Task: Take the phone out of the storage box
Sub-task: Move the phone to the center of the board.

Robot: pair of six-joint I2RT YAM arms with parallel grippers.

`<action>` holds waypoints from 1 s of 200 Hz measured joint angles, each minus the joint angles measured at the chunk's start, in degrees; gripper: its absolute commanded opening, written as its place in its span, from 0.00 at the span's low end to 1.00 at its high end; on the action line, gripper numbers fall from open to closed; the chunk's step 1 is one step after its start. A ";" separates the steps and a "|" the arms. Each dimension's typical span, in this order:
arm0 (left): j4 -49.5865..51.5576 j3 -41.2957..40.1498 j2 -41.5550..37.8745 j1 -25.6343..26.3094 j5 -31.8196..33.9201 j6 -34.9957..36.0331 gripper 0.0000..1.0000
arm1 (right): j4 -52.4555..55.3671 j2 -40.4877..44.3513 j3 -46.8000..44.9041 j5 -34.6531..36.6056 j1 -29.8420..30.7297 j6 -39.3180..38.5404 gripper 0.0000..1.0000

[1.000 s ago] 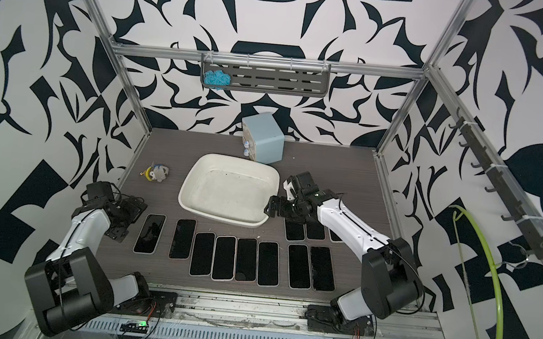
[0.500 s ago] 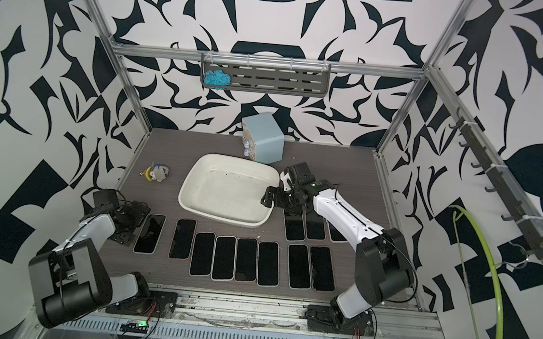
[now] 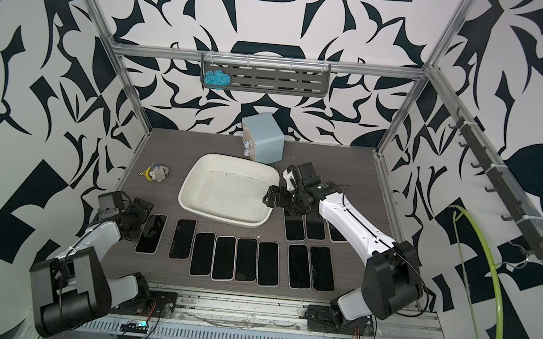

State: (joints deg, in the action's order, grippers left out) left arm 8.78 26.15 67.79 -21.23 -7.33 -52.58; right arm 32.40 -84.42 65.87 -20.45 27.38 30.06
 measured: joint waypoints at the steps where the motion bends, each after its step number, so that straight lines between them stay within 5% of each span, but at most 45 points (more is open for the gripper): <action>1: -0.02 -0.04 -0.07 0.26 0.00 -0.17 1.00 | 0.00 0.00 -0.04 0.00 0.00 0.00 0.99; 72: 5.79 0.44 -3.34 4.94 0.04 -2.84 1.00 | 0.17 0.02 -0.39 0.70 0.00 -0.04 0.99; 127: 17.20 14.64 -10.93 4.92 3.13 4.83 1.00 | 0.94 1.57 0.02 0.92 -2.36 -2.62 0.99; 172: 18.49 20.11 -12.85 4.92 5.77 16.20 1.00 | 1.01 4.09 2.16 1.46 -19.47 -6.93 0.99; 200: 16.55 19.50 -12.52 4.92 6.05 22.23 1.00 | -2.16 5.31 -0.66 8.04 -31.56 -10.16 0.99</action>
State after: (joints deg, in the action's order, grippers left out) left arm 25.32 45.65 55.27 -16.32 -1.28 -30.35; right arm 30.24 -79.11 65.21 -12.40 -4.19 19.90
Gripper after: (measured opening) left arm 0.998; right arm 0.992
